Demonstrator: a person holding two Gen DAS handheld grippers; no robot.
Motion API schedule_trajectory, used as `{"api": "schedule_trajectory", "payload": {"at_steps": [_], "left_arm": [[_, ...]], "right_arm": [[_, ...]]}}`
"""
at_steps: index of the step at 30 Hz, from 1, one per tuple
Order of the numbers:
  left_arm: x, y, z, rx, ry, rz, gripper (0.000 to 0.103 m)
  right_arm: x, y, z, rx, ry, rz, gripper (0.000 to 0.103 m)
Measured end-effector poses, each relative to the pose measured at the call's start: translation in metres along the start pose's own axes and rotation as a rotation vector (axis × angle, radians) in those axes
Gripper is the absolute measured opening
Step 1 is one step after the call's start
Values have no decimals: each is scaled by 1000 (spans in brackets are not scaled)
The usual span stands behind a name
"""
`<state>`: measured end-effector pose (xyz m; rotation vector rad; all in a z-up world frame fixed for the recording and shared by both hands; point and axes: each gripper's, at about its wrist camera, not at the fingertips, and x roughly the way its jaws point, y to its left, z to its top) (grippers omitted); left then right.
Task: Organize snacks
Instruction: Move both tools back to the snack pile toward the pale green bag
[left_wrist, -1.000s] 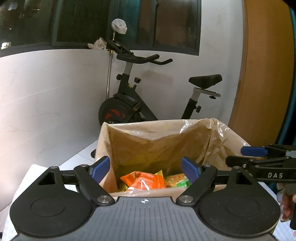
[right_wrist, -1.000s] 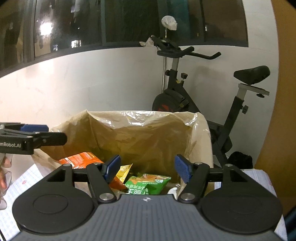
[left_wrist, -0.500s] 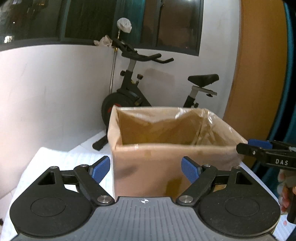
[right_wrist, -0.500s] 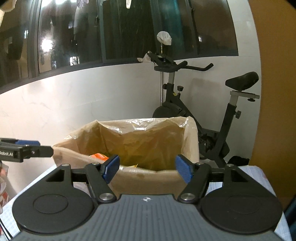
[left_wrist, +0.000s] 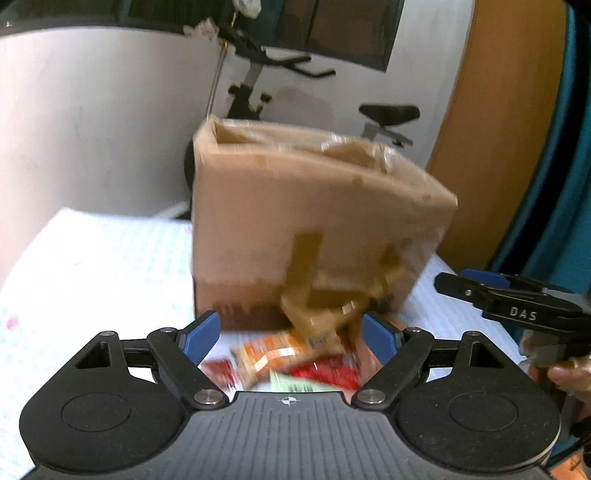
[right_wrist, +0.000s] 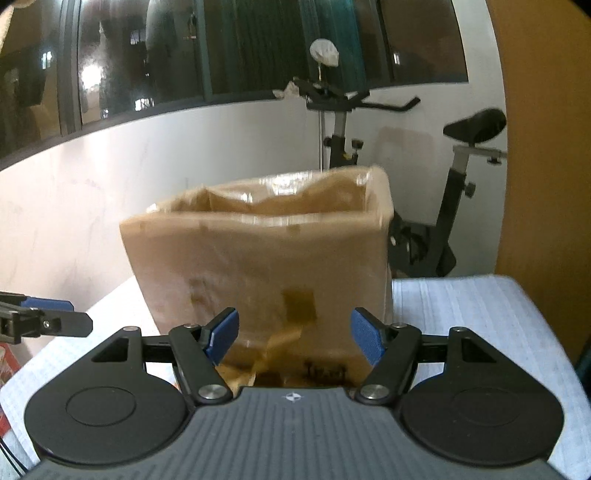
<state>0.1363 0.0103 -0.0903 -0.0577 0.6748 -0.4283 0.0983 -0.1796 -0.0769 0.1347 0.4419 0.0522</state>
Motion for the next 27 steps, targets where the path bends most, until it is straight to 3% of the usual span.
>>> {"api": "schedule_trajectory", "payload": {"at_steps": [9,16,27], "left_arm": [[23,-3,-42,-18,133,-58,86],[34,1,-55,-36,197,-100,86],[44,-1,-75,-54,262,-167,89]], "right_arm": [[1,-2,-50,32,126,-8,70],[1,6,-85,32,206,-2,70],[-4,10,-100,10,264,-31,70]]}}
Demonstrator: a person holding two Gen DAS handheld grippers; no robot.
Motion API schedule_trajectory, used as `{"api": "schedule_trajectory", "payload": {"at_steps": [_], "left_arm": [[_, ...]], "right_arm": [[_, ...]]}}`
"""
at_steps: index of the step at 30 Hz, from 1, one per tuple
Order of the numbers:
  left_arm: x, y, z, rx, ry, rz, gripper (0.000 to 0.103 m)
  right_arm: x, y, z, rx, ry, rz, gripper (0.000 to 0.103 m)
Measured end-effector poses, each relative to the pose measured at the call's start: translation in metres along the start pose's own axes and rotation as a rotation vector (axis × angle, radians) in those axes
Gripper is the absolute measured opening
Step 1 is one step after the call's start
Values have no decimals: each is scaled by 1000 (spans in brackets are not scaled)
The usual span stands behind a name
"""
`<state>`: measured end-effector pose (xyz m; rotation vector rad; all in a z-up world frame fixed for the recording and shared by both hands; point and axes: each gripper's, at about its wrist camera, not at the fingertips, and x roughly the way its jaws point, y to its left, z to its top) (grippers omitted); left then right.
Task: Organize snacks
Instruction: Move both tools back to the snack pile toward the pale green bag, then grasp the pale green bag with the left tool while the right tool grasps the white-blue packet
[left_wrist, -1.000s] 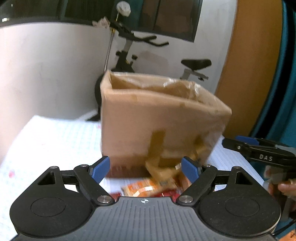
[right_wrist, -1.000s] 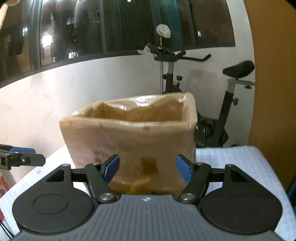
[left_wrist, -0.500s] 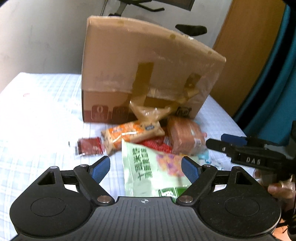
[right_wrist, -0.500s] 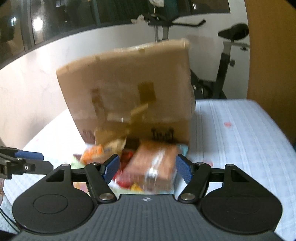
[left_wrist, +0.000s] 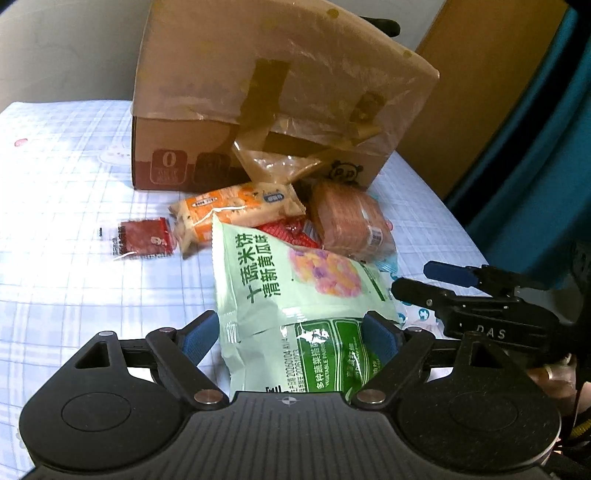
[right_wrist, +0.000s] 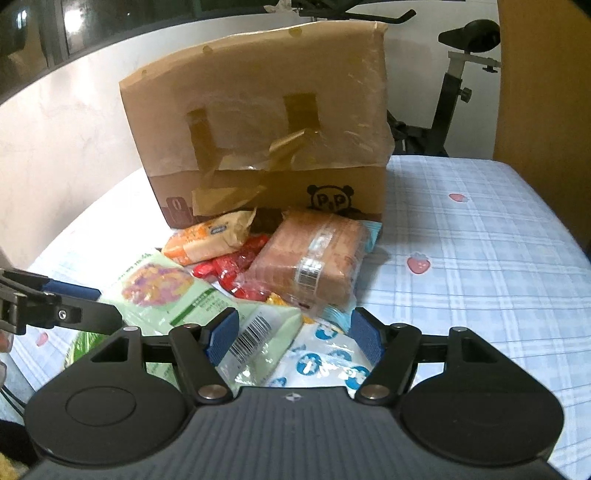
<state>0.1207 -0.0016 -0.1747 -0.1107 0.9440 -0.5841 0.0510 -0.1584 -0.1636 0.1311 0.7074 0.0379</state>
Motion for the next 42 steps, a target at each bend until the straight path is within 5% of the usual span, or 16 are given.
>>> {"api": "schedule_trajectory", "payload": {"at_steps": [25,32,42], "left_arm": [[42,20,-5,-141,24,-156,102],[40,22,-9,-134,-20,-195,88],[3,54,-18,-249,-150,-91,82]], "right_arm": [[12,10,-11,-85,47,-12,70],[15,10,-9,-84,49,-14,70],[18,12,-3,-80,70,1,71]]}}
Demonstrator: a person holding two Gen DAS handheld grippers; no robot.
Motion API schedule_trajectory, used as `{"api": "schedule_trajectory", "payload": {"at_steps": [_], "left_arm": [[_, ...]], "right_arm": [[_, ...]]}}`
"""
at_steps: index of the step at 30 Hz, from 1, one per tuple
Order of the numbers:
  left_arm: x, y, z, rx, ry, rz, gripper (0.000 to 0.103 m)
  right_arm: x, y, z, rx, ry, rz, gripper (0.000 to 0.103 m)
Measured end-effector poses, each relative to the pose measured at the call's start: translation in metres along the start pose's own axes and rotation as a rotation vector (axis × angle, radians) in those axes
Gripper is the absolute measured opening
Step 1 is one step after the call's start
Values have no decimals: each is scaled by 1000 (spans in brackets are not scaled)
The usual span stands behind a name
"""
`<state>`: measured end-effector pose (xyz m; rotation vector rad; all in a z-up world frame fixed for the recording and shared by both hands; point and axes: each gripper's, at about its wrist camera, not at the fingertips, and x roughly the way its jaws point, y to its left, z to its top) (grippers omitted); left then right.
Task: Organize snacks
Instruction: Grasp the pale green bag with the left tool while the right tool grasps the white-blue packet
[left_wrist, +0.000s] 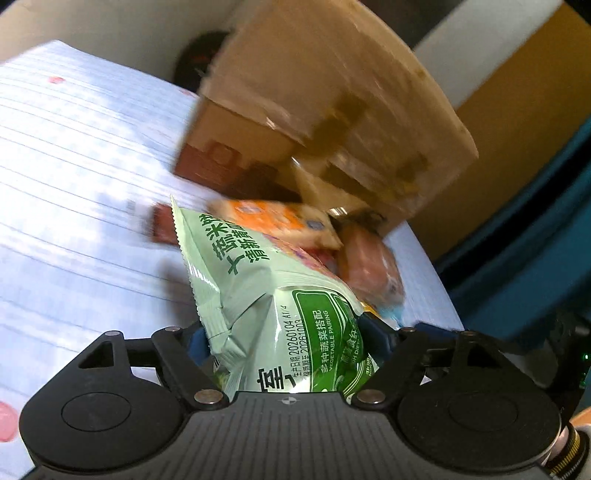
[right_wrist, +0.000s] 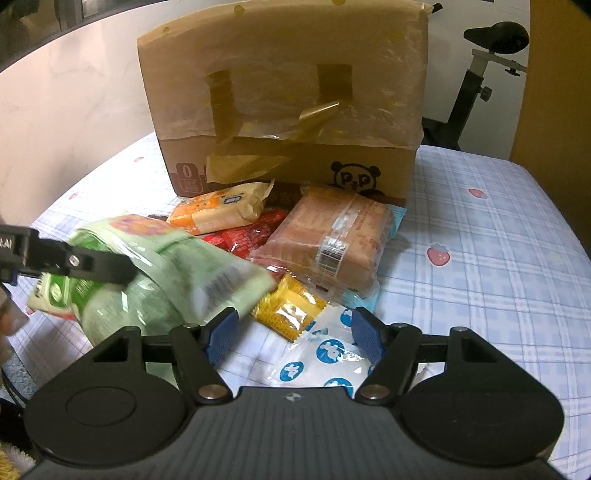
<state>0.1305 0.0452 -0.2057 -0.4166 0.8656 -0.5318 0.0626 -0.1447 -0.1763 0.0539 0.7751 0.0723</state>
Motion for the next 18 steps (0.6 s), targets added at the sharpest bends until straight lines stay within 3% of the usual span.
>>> {"api": "schedule_trajectory", "payload": {"at_steps": [6,11,18], "left_arm": [[-15,14,1,-21,-51,80,82],[-11,13,4,-13,-51,78,82],[-7,13,-1,-2,-44,74,82]], "right_arm": [[-11,-10,0,0,11,-66,73],[-14,-25,-10,53,70,-118,75],[-7,-35,-19,146,94,-91,77]]}}
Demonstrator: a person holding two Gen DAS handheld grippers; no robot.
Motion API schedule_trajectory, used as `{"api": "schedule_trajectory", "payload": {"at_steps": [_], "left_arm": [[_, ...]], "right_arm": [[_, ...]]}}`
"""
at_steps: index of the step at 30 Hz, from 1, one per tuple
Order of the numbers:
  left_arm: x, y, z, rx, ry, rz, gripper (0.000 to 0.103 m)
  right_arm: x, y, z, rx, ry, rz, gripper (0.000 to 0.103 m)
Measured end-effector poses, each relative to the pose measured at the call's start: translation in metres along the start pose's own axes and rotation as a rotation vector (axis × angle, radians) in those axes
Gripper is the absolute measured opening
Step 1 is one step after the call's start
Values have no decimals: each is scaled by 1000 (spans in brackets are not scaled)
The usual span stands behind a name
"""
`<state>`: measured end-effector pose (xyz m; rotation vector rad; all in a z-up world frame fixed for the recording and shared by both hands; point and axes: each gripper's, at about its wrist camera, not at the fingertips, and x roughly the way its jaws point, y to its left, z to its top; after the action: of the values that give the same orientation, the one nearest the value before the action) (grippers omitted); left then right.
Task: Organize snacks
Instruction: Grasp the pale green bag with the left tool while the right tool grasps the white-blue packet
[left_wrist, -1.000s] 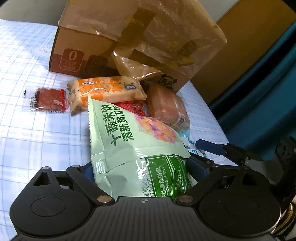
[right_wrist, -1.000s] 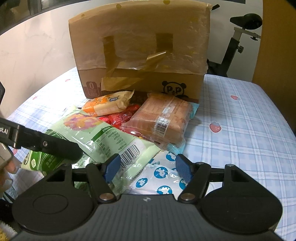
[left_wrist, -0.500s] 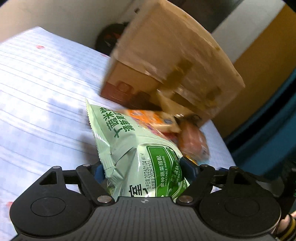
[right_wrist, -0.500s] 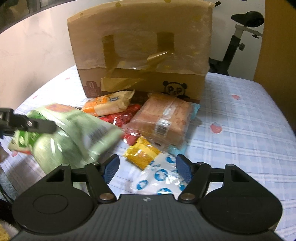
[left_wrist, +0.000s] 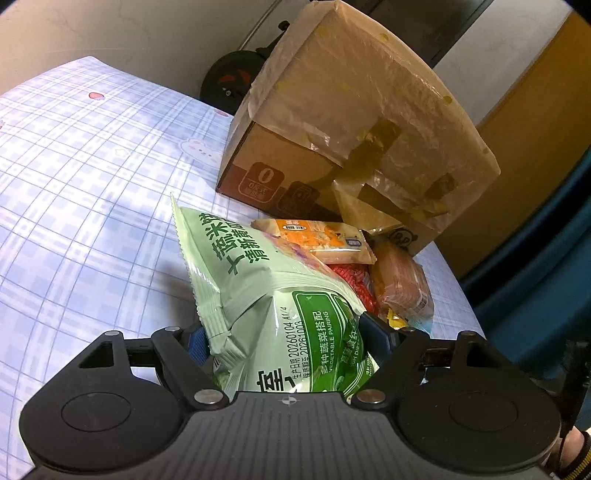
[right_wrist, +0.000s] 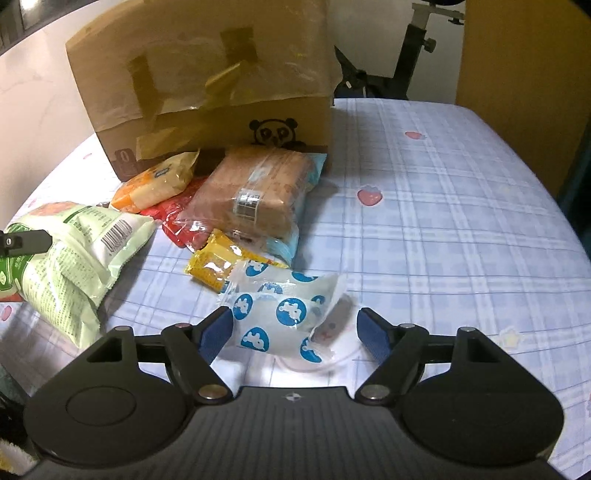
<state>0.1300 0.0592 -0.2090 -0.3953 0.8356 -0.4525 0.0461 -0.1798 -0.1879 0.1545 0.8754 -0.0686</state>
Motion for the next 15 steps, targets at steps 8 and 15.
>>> {"api": "schedule_trajectory", "payload": {"at_steps": [8,15], "left_arm": [[-4,0,-4,23,-1,4,83],[-9,1,-4,24,-15,0,82]], "right_arm": [[9,17,1,-62,-29,38,64],[5,11,0,-35,-65,84,55]]}}
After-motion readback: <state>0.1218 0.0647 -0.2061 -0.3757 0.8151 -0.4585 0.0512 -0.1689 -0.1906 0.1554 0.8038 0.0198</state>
